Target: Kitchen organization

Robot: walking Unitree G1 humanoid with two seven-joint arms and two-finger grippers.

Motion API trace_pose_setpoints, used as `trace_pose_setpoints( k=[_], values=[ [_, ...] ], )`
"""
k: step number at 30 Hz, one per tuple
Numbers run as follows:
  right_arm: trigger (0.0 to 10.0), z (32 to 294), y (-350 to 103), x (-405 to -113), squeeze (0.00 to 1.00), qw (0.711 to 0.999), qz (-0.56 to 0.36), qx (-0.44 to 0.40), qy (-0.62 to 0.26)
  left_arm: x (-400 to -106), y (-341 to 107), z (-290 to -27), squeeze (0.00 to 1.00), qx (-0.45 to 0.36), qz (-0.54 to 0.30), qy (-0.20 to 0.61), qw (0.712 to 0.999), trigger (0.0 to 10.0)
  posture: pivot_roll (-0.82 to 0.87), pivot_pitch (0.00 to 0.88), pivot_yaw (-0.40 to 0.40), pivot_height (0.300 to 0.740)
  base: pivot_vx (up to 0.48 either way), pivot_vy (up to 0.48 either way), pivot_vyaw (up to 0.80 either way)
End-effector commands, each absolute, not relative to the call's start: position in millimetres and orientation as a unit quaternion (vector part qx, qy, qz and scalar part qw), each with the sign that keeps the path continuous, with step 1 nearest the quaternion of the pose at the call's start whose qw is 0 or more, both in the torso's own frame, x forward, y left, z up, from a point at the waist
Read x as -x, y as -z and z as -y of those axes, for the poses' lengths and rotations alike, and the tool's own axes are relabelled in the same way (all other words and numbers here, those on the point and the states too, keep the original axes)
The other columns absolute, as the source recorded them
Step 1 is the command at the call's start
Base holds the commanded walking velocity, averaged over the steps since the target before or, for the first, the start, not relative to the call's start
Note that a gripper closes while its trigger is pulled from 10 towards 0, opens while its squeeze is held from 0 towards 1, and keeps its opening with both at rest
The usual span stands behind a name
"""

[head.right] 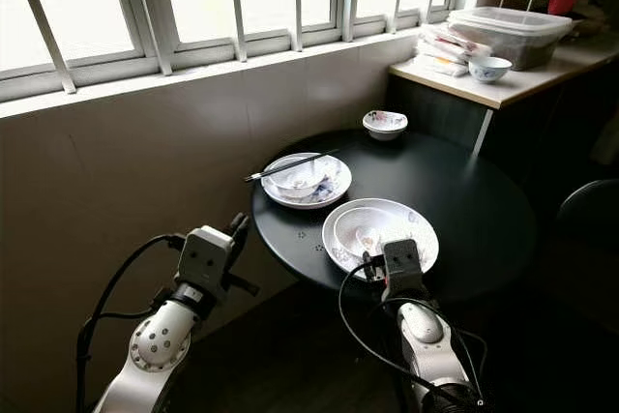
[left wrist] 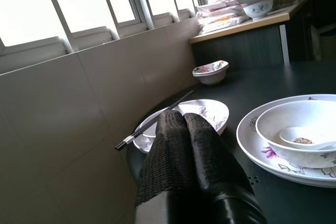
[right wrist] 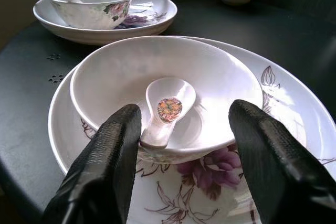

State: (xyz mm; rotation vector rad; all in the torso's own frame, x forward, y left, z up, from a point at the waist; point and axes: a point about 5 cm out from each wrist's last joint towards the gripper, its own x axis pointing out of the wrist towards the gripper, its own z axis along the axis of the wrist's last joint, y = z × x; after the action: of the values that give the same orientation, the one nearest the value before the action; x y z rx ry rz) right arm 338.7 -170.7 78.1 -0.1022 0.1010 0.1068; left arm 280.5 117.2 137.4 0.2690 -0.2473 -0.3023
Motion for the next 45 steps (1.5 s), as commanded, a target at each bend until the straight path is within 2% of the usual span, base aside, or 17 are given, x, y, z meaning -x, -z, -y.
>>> trace_pose_setpoints(
  k=[1, 21, 30, 45],
  values=[
    [10.0, 175.7, -81.0, -341.7, 0.0, 0.997, -0.046, 0.032, -0.044, -281.6, -138.4, -118.0, 0.0, -0.139, 0.125, 0.147, 0.971, 10.0, 0.04, 0.0, -0.009, 0.74, 0.0, 0.0, 0.0],
    [10.0, 179.1, -79.6, -347.5, 0.0, 0.997, -0.057, 0.024, -0.051, -279.9, -134.5, -117.7, 0.0, -0.137, 0.12, 0.144, 0.973, 10.0, 0.03, 0.0, -0.018, 0.74, 0.0, 0.0, 0.0],
    [10.0, 173.1, -103.4, -352.5, 0.0, 0.998, 0.027, 0.03, -0.053, -279.7, -134.1, -115.9, 0.0, -0.136, 0.12, 0.147, 0.972, 10.0, 0.03, 0.0, -0.015, 0.74, 0.0, 0.0, 0.0],
    [10.0, 174.2, -85.2, -350.9, 0.0, 0.998, -0.036, 0.017, -0.052, -281.1, -132.7, -116.0, 0.0, -0.139, 0.117, 0.149, 0.972, 10.0, 0.04, 0.0, -0.014, 0.74, 0.0, 0.0, 0.0]
  ],
)
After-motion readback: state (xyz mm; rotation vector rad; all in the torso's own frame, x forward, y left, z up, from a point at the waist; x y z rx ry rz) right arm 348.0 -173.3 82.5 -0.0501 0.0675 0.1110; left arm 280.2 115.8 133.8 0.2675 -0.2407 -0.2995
